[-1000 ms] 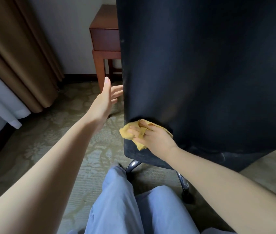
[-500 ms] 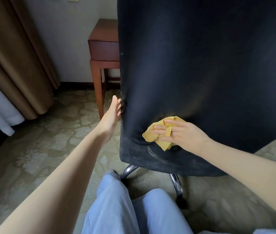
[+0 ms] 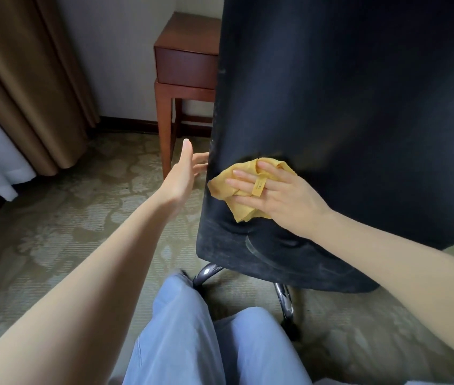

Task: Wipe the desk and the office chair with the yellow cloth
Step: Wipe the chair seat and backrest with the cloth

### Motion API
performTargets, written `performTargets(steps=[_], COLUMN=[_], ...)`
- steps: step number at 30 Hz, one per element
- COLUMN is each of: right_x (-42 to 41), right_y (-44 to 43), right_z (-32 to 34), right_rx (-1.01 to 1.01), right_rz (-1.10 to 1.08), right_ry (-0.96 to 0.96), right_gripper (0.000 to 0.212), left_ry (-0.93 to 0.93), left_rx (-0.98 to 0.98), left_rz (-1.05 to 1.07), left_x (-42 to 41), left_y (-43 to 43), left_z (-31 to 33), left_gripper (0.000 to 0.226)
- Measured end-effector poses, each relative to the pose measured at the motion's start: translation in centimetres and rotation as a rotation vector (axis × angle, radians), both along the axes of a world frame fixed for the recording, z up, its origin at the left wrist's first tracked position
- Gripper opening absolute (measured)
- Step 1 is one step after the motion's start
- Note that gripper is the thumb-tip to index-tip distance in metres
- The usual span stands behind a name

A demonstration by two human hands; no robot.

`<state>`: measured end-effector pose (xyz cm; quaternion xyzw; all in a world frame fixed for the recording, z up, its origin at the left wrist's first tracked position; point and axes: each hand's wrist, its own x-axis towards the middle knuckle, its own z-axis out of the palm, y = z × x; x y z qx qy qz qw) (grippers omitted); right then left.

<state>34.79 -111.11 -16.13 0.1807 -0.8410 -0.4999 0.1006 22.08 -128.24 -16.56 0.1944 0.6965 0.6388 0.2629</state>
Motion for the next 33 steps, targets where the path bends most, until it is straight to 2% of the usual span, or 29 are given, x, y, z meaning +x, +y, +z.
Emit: performTargets(steps=[7,10,13,15,17,22,28,31,33], right_x=[-3.9,-5.2,-5.5,-4.8,-3.5,0.4,3.2,4.3,4.8], right_y=[-3.8,-5.0,-5.2,-4.5,-3.6,-0.8,1.3,2.2,2.8], right_z=[-3.5,-5.7,-7.9,-9.4,-11.0,-12.2,-10.2,-8.5,-7.1], right_rx=[-0.061,-0.04,-0.18,-0.249,-0.19,-0.047,0.102,0.044,-0.03], right_rz=[-0.138,-0.201,-0.277,-0.31,-0.315,-0.367,-0.31,-0.305,-0.303], right_ry=[-0.048,-0.146,-0.266,-0.326,-0.38,-0.492,-0.497,-0.438,-0.354], right_gripper=[0.067,0.069,0.065,0.064,0.07,0.074,0.071,0.064,0.067], left_ry=[0.016,0.05,0.073,0.046,0.015,0.002,-0.022,-0.006,-0.014], left_rx=[-0.011,-0.017,0.0,0.056,0.081,0.08,0.105,0.094,0.081], left_rz=[-0.007,-0.008,-0.04,-0.086,-0.116,-0.11,-0.138,-0.108,-0.082], left_x=[-0.5,-0.4,0.0,0.4,0.8,1.2,1.6,1.9,1.9], left_y=[0.2,0.3,0.5,0.9,1.2,1.9,2.1,2.1,2.0], left_z=[-0.6,-1.0,-1.3,-1.3,-1.1,-1.6,-1.6,-0.9,-0.7], left_gripper=[0.055,0.057,0.052,0.04,0.034,0.04,0.048,0.034,0.034])
